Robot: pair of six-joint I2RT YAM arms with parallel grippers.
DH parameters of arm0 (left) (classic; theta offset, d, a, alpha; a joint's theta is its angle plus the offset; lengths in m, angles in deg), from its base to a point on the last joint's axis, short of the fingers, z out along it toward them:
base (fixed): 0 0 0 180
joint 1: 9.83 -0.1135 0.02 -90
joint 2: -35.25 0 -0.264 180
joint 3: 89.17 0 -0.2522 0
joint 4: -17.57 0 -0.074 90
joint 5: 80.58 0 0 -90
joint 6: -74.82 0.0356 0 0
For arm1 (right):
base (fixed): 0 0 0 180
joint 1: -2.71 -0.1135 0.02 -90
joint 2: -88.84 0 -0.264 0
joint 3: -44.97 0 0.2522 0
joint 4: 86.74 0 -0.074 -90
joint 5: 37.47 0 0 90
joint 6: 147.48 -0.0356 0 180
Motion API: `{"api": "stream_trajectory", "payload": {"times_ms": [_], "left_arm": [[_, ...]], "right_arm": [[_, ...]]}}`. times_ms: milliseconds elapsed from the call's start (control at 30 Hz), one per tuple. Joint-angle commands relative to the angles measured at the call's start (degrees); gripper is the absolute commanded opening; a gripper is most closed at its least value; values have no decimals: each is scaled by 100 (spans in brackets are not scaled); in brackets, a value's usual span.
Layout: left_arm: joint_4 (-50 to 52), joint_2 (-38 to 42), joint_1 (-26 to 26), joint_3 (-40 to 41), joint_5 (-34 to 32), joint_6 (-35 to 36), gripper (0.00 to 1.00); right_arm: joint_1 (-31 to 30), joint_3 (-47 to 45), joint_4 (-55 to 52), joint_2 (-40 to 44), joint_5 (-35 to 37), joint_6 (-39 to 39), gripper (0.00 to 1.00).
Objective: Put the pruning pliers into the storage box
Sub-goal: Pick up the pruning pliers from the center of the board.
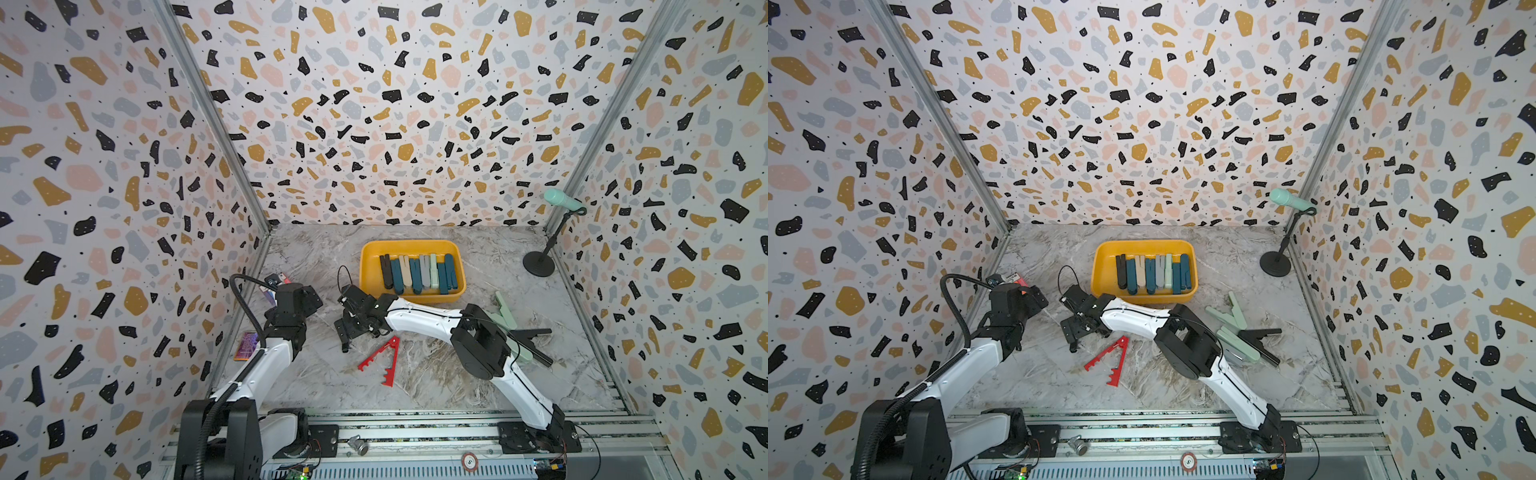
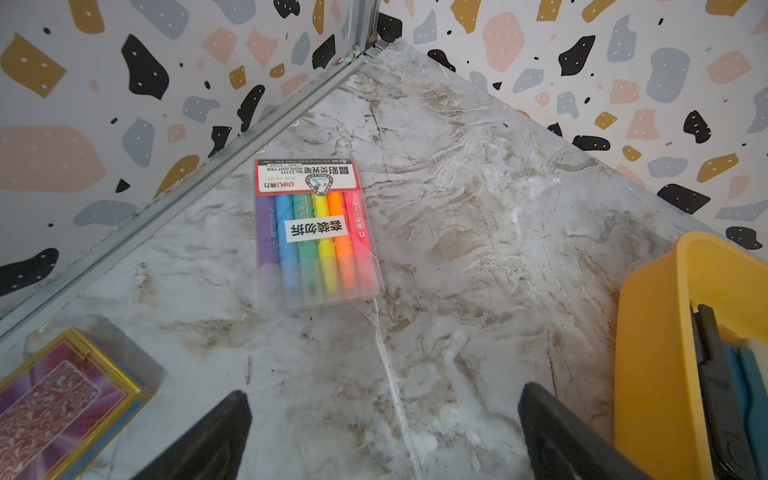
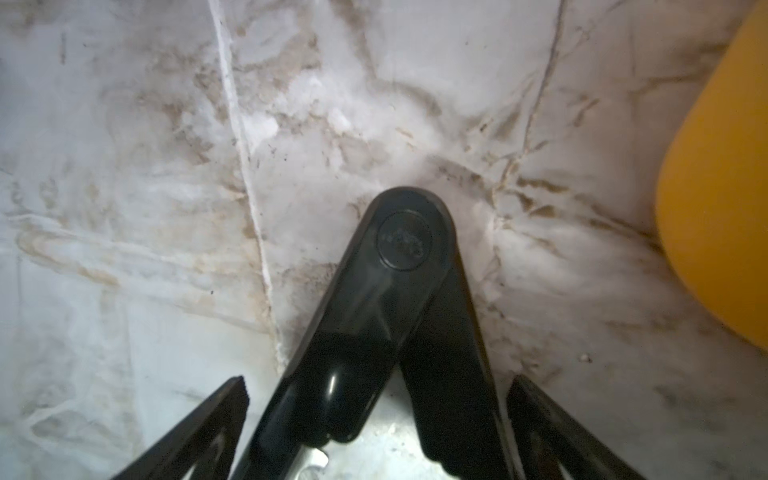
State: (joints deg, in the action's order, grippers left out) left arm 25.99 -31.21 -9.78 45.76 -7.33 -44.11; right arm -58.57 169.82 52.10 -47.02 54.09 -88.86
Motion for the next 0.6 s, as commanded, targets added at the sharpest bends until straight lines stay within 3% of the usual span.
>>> {"api": "stream_trajectory", "payload": {"times_ms": [0, 100, 267, 500, 567], "left_arm": [[-221, 53, -26, 54, 35, 56, 99], [-223, 53, -23, 40, 33, 54, 100], [-204, 45, -23, 57, -12, 54, 100], [-220, 62, -27, 78, -57, 9, 99], [-282, 63, -23, 103, -43, -68, 99]], "right_arm": [[-21, -28, -797, -90, 390, 99, 99], [-27, -70, -894, -65, 396, 187, 99], [-8, -69, -1067, -132, 463, 343, 79], [81, -377, -713, 167, 198, 531, 17], [93, -470, -546, 297, 68, 527, 7]]}}
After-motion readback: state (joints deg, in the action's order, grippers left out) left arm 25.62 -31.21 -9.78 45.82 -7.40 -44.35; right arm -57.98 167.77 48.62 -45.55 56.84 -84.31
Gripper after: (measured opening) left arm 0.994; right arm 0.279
